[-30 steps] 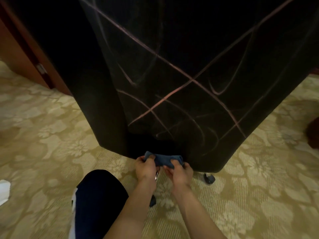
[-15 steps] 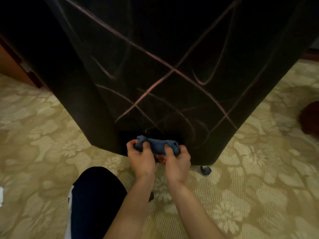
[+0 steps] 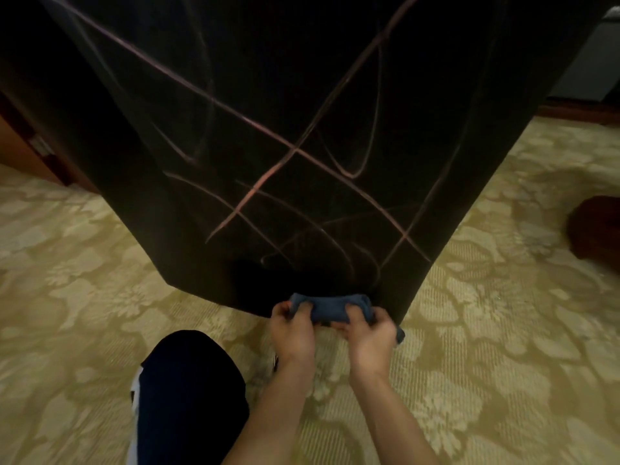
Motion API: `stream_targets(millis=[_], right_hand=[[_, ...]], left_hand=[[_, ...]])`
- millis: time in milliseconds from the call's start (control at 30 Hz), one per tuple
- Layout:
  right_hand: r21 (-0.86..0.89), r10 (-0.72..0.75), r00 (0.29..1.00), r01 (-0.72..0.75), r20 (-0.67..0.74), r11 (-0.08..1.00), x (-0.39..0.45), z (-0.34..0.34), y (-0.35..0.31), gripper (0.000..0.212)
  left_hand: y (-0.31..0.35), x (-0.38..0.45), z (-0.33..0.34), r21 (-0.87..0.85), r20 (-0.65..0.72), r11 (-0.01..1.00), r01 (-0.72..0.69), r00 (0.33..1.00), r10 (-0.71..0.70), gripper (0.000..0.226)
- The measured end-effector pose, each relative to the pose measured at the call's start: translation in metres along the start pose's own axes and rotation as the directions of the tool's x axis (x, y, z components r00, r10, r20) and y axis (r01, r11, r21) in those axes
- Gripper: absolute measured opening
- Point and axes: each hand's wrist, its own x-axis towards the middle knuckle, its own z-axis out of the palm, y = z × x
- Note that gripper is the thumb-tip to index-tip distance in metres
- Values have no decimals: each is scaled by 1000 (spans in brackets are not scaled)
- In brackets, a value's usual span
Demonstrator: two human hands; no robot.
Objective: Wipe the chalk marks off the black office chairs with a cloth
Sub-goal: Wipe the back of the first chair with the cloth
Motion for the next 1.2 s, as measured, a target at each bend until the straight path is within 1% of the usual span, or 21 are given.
stream_targets(millis=[67, 133, 200, 267, 333, 433, 533, 633, 733, 800, 900, 967, 1033, 1133, 1200], right_hand=[[50, -116, 993, 115, 3, 992, -3, -6, -30, 5], [81, -169, 986, 168, 2, 982, -2, -7, -44, 8], [78, -158, 987, 157, 6, 985, -1, -2, -39, 7], [50, -115, 993, 114, 22, 992, 1, 2, -22, 6], [0, -58, 995, 58, 78, 998, 4, 2, -3, 5], [-99, -14, 989, 29, 148, 995, 12, -2, 15, 5], [-135, 27, 991, -9, 131, 991, 19, -3, 24, 6], [-114, 105, 990, -93, 98, 989, 27, -9, 32, 3], [-75, 189, 982, -187, 23, 980, 33, -31, 43, 11], [-74, 182, 983, -181, 8, 981, 36, -47, 44, 7], [-115, 86, 995, -91, -47, 989, 49, -64, 22, 7], [-140, 43, 998, -48, -39, 989, 59, -73, 3, 2], [-147, 40, 999, -40, 0, 988, 65, -79, -6, 9], [-91, 70, 995, -63, 74, 994, 57, -81, -4, 2], [-63, 12, 995, -6, 95, 998, 51, -81, -11, 3]], left_hand=[[18, -17, 11, -44, 41, 993, -109, 993, 111, 9], [28, -23, 19, -56, 54, 984, -169, 984, 172, 10], [29, -22, 20, -56, 39, 981, -188, 981, 190, 8], [26, -19, 19, -40, 8, 977, -208, 978, 208, 11], [22, -15, 16, -34, -15, 976, -214, 977, 213, 15], [12, -8, 12, -3, -31, 984, -180, 983, 179, 17], [-1, -2, 10, 7, -63, 993, -116, 991, 117, 15], [-15, 0, 11, -16, -71, 999, 31, 997, -32, 14], [-37, -2, 19, 85, -39, 981, 176, 984, -173, 8], [-50, -6, 28, 83, 8, 967, 239, 971, -240, 12], [-53, -16, 50, 62, 47, 962, 267, 962, -270, 9], [-56, -17, 63, 49, 51, 953, 298, 952, -301, 16], [-60, -17, 69, 24, 52, 946, 324, 944, -324, 18], [-53, -25, 71, -43, 26, 964, 263, 965, -262, 14], [-41, -31, 72, -86, 13, 976, 202, 979, -202, 14]])
